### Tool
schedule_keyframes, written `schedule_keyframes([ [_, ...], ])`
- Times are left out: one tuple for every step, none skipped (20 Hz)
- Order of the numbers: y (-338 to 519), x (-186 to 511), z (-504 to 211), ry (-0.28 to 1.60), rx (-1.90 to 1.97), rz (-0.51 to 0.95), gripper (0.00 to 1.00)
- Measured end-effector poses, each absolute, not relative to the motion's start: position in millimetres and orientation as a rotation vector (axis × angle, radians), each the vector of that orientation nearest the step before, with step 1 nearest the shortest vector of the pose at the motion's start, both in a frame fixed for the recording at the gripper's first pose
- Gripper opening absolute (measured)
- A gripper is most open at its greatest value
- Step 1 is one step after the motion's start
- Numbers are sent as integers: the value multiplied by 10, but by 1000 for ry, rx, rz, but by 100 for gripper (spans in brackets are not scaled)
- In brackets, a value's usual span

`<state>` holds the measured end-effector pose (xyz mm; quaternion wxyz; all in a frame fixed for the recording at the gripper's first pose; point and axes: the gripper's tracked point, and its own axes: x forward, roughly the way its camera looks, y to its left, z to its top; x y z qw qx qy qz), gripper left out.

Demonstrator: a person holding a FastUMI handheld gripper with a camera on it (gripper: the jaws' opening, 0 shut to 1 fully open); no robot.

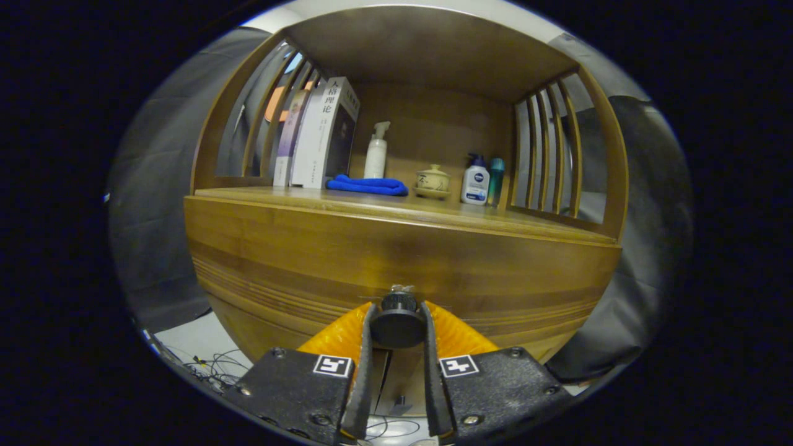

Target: Pull open the drawer, take out the items inside it, and place them on the countertop above the cabinet.

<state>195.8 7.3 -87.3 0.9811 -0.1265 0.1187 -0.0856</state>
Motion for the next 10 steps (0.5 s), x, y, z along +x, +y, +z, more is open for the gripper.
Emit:
schedule_keyframes([
  [68,1952,-874,246,-260,-167,38],
  [65,1957,-859,244,-258,-161,37],
  [69,1952,-859,238,-251,-158,35],
  [64,1940,-860,237,-251,-161,35],
  [68,1939,-858,232,-247,-164,34],
  [80,1921,-853,231,-244,-165,34],
  [83,1894,-865,232,-244,-165,34],
  [87,1847,-864,231,-248,-162,34],
  [84,1774,-865,228,-252,-160,34],
  [79,1717,-867,224,-258,-158,34],
])
